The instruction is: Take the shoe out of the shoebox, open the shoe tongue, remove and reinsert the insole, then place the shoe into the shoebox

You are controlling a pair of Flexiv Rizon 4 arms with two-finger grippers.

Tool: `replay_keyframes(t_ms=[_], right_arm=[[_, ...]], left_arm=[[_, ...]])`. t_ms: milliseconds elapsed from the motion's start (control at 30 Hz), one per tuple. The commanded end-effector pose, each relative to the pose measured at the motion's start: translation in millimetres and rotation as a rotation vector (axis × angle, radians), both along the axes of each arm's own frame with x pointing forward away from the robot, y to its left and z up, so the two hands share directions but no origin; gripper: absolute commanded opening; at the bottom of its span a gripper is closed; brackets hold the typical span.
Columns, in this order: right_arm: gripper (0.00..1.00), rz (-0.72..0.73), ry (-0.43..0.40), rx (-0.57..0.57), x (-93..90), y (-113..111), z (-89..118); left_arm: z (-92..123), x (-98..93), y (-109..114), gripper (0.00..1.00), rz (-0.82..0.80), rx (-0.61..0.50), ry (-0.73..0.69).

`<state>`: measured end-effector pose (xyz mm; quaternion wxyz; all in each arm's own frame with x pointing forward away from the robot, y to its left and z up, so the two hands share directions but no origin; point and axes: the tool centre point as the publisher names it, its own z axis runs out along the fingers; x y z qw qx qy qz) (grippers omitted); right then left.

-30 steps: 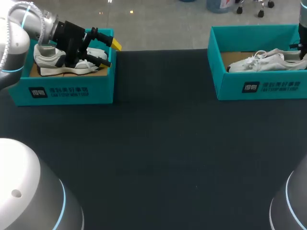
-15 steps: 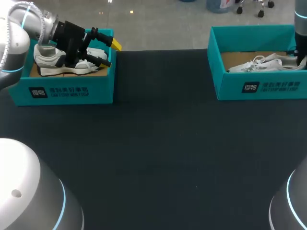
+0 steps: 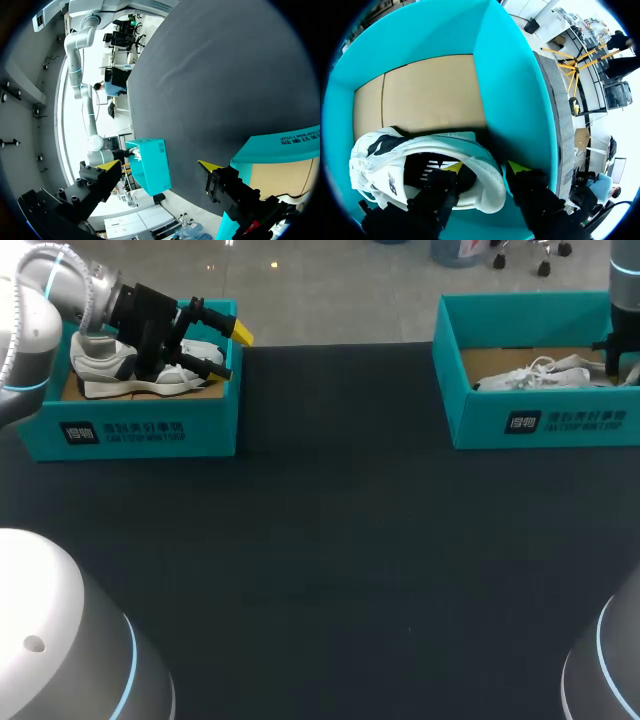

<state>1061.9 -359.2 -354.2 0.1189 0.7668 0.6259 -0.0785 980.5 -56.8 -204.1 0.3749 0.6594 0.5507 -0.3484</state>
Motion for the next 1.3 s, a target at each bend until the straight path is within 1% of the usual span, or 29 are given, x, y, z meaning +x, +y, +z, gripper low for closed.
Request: replay_keyframes(t_ms=[33,67,133,167,300,333,433,633,767,867,967,1167,1300], right_arm=[[0.59,0.003,-0.022,0.008,-16.1,5,23],[0.62,0.003,-0.023,0.009,-18.3,8,28],[0.74,0.004,-0.026,0.013,-22.6,12,39],[0.78,0.005,-0.025,0.02,-24.7,14,45],[0.89,0.029,-0.03,0.049,-34.3,26,72],[0.93,0.037,-0.035,0.062,-36.8,29,78],[1.0,0.062,-0.053,0.07,-45.4,40,97],[1.0,0.07,-0.084,0.135,-71.5,55,126],[1.0,0.078,-0.091,0.161,-89.3,64,138],[1.0,0.077,-0.087,0.19,-101.2,71,142],[1.0,0.08,-0.081,0.212,-108.9,75,144],[1.0,0.1,-0.077,0.228,-119.8,81,152],[1.0,0.121,-0.063,0.218,-126.4,82,153]], left_arm=[[0,-0.1,1,1.0,-0.001,0.003,-0.001],[0,-0.1,1,1.0,-0.001,0.003,-0.001],[0,-0.1,1,1.0,-0.001,0.003,-0.001],[0,-0.1,1,1.0,-0.001,0.003,-0.001],[0,-0.1,1,1.0,-0.001,0.003,-0.001],[0,-0.1,1,1.0,-0.001,0.003,-0.001],[0,-0.1,1,1.0,-0.001,0.003,-0.001],[0,-0.1,1,1.0,-0.001,0.003,-0.001],[0,-0.1,1,1.0,-0.001,0.003,-0.001],[0,-0.1,1,1.0,-0.001,0.003,-0.001],[0,-0.1,1,1.0,-0.001,0.003,-0.001],[0,-0.1,1,1.0,-0.001,0.003,-0.001],[0,-0.1,1,1.0,-0.001,0.003,-0.001]])
